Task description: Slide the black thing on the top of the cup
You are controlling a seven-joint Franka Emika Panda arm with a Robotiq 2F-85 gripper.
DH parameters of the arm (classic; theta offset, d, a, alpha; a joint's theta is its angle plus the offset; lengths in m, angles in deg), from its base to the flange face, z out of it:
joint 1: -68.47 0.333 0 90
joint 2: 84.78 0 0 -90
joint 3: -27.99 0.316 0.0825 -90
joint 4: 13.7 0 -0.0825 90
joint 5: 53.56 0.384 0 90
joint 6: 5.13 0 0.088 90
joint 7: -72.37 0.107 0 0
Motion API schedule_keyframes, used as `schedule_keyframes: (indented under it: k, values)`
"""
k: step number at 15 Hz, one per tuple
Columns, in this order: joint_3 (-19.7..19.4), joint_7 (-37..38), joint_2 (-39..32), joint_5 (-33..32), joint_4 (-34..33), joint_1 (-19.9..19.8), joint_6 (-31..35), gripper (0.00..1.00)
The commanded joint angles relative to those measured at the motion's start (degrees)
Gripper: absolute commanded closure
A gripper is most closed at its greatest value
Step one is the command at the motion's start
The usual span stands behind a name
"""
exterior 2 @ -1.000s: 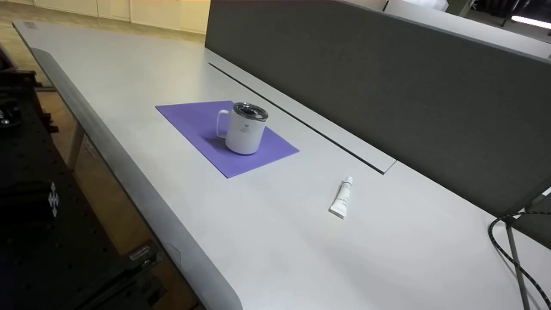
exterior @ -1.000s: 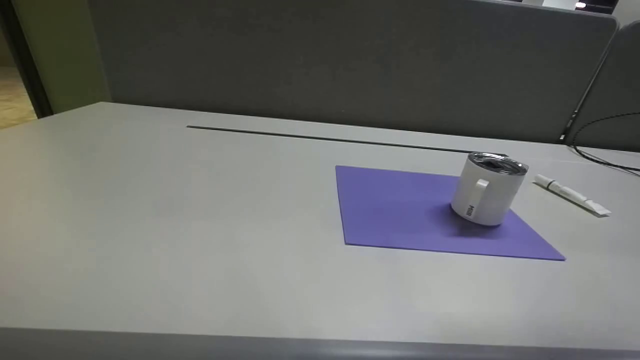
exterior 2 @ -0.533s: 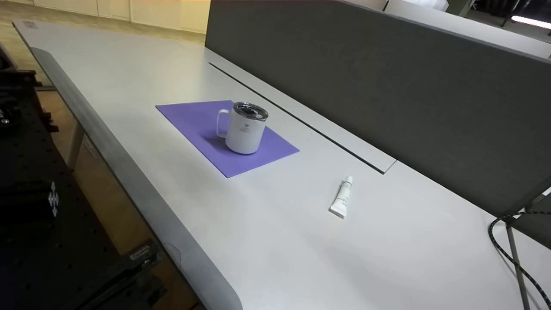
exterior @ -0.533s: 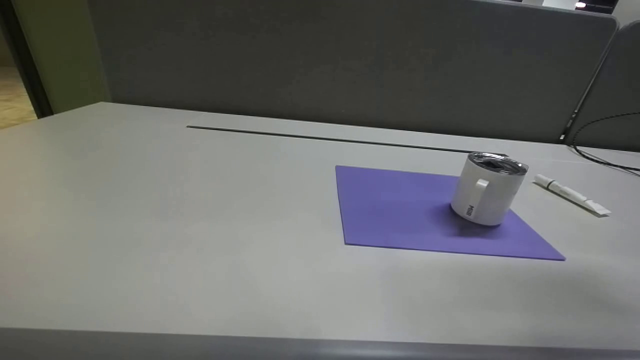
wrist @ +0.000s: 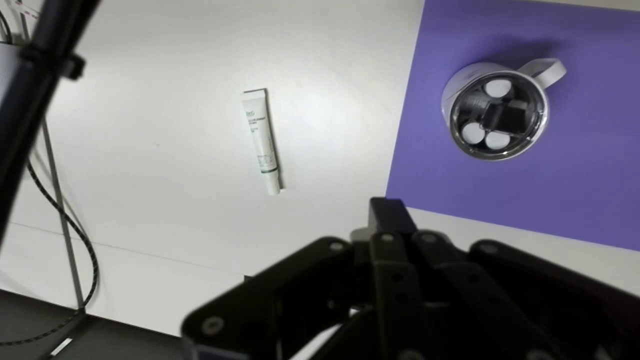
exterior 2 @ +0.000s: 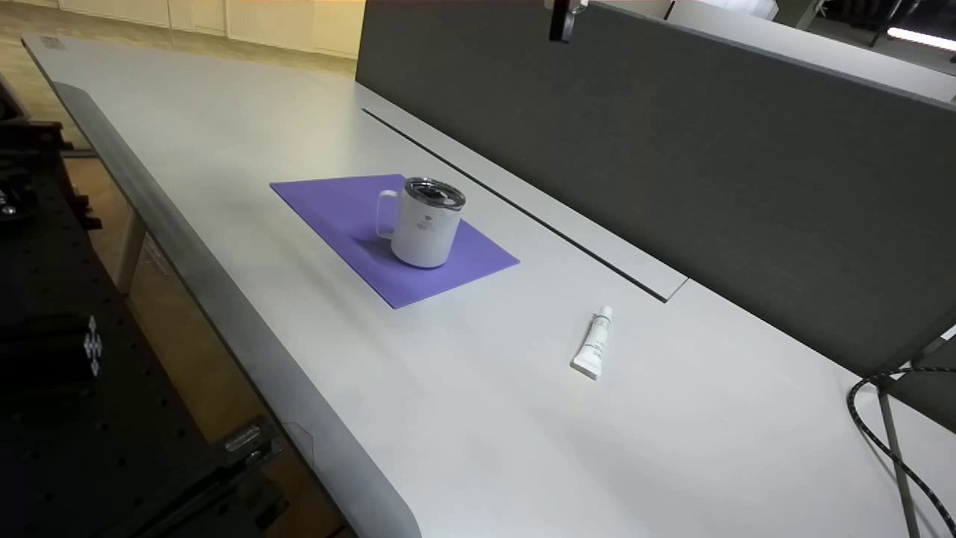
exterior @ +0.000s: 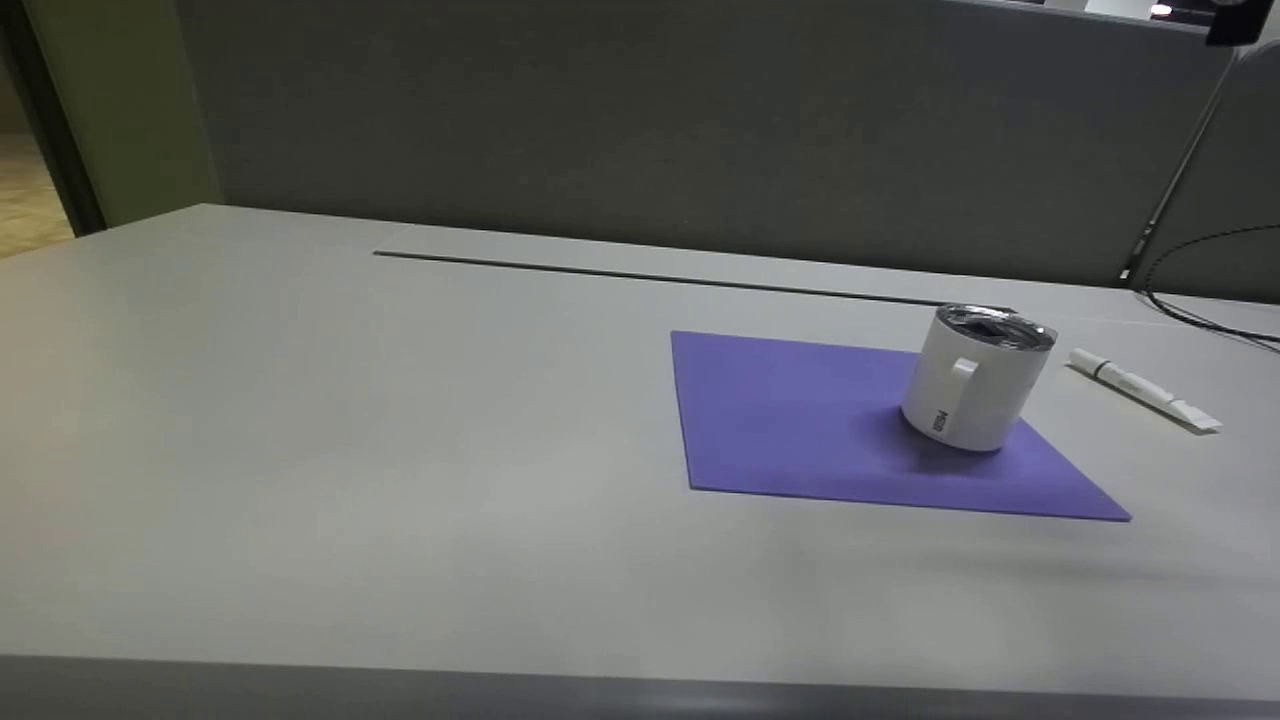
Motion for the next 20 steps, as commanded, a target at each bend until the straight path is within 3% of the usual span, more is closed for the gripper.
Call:
schedule_keyframes:
  k: [1,9,16,20]
  values:
    - [-0.1,0.0,-0.2,0.2,-0.4,0.4,-1.0,1.00]
    - [0.0,-0.1,-0.2,0.3,-0.8,0.5,-1.7,1.00]
    - [0.6,-0.8,-7.4,6.4,-2.3,1.6,2.0,1.00]
    - [1.3,2.6,-10.6,5.7,-1.9,2.3,2.9,1.00]
